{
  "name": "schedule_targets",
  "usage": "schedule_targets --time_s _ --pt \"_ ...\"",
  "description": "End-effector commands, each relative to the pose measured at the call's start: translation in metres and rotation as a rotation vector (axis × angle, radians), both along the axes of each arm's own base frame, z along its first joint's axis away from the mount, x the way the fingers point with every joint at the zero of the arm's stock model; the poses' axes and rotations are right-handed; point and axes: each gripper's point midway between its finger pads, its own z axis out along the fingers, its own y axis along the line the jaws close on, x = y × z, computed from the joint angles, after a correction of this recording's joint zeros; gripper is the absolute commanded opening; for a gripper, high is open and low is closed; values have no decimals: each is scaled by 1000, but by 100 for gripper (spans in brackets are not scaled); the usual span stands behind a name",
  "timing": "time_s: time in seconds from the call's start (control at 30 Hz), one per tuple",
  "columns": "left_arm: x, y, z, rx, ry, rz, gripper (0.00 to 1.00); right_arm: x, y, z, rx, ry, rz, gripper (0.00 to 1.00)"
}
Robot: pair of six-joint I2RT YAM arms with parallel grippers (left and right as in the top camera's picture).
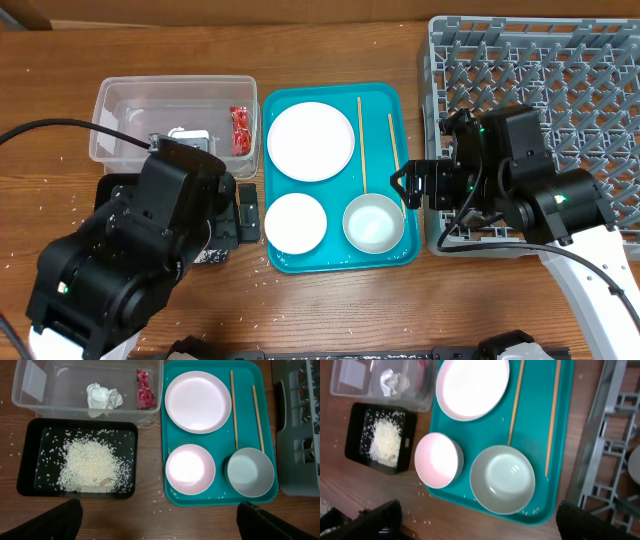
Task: Sort waste into correct bins and load items into the dishwasher
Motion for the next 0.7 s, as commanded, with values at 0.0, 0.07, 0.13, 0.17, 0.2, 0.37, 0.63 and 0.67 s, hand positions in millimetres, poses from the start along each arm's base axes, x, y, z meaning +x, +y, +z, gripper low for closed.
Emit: schedule_targets --time_s 0.0,0.07,0.13,0.17,0.2,0.37,0.63,0.67 --pt "8 1 1 19 -3 15 100 3 2 3 5 -23 3 100" --pt "10 0 -1 25 9 15 100 3 2 3 5 -23 3 100" --pt "13 -2 -4 32 21 15 100 3 2 3 5 -23 3 100" --pt "15 -3 -7 37 30 15 100 3 2 3 5 -23 3 100" --pt "15 -3 -7 36 29 15 100 3 2 3 5 -23 3 100" --pt "6 6 -3 21 2 31 100 3 2 3 5 -23 3 100" --pt "18 54 26 -9 -430 102 100 3 2 3 5 -23 3 100" --pt "18 52 26 -2 -493 57 100 3 2 3 5 -23 3 100"
